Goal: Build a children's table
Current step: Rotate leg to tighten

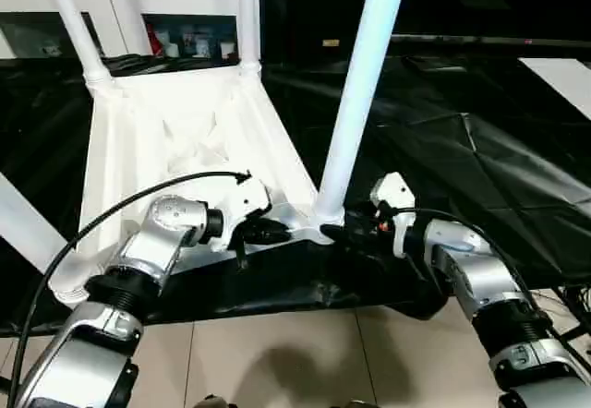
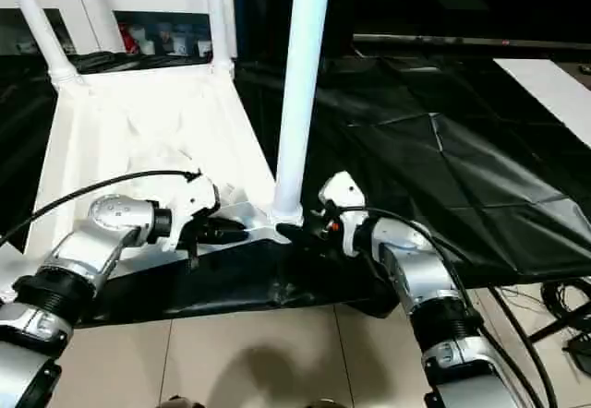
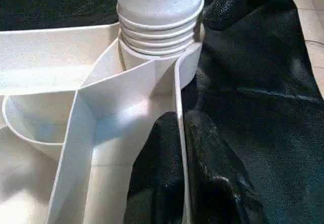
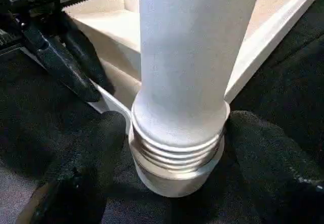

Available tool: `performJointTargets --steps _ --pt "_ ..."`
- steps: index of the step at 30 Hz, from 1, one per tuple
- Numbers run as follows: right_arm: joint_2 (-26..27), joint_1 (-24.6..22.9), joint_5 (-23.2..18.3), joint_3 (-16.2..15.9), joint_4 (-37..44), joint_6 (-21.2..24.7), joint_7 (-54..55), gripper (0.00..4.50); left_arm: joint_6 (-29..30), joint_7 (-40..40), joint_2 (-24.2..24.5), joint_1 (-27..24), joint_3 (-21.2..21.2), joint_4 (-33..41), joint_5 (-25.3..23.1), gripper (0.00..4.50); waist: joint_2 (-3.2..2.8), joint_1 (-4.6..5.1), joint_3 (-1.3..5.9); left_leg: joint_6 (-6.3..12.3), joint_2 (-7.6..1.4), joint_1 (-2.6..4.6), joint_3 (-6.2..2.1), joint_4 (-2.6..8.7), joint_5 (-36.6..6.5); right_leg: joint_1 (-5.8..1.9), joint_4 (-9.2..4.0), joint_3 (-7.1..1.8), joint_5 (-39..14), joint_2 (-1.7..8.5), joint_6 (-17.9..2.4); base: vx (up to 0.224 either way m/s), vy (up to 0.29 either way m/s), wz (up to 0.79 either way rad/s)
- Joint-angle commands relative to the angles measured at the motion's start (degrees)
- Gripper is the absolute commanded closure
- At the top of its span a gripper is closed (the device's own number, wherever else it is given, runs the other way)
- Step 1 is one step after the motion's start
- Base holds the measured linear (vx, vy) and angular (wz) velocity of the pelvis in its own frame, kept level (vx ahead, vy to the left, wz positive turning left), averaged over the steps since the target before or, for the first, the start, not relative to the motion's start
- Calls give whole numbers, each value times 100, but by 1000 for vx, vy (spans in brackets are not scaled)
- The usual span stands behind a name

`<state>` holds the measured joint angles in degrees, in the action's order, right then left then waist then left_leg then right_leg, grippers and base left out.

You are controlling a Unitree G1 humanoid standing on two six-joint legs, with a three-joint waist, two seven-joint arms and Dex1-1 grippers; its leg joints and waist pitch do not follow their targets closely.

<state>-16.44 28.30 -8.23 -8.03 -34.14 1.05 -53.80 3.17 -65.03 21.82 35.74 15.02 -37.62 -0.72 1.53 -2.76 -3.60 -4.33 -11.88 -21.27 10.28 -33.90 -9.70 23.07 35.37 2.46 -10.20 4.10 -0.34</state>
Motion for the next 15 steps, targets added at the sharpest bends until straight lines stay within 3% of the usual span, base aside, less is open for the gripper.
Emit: performJointTargets --steps 1,3,15 --pt "0 106 76 -18 -62 -62 -16 96 227 -90 166 -91 108 77 -83 447 51 -15 399 116 -117 66 -18 401 -1432 -234 -464 -203 -1733 345 -1143 0 0 0" --pt "5 120 86 -24 -87 -80 -9 96 248 -69 198 -109 127 131 -116 447 32 -8 394 123 -118 73 -14 399 -1423 -221 -464 -203 -1684 341 -1175 0 0 0" --pt "47 193 104 -54 -233 -142 -50 96 0 -135 41 -207 -62 320 186 447 57 -41 405 157 -124 64 -6 399 -1309 -237 -434 -205 -1425 347 -1228 0 0 0"
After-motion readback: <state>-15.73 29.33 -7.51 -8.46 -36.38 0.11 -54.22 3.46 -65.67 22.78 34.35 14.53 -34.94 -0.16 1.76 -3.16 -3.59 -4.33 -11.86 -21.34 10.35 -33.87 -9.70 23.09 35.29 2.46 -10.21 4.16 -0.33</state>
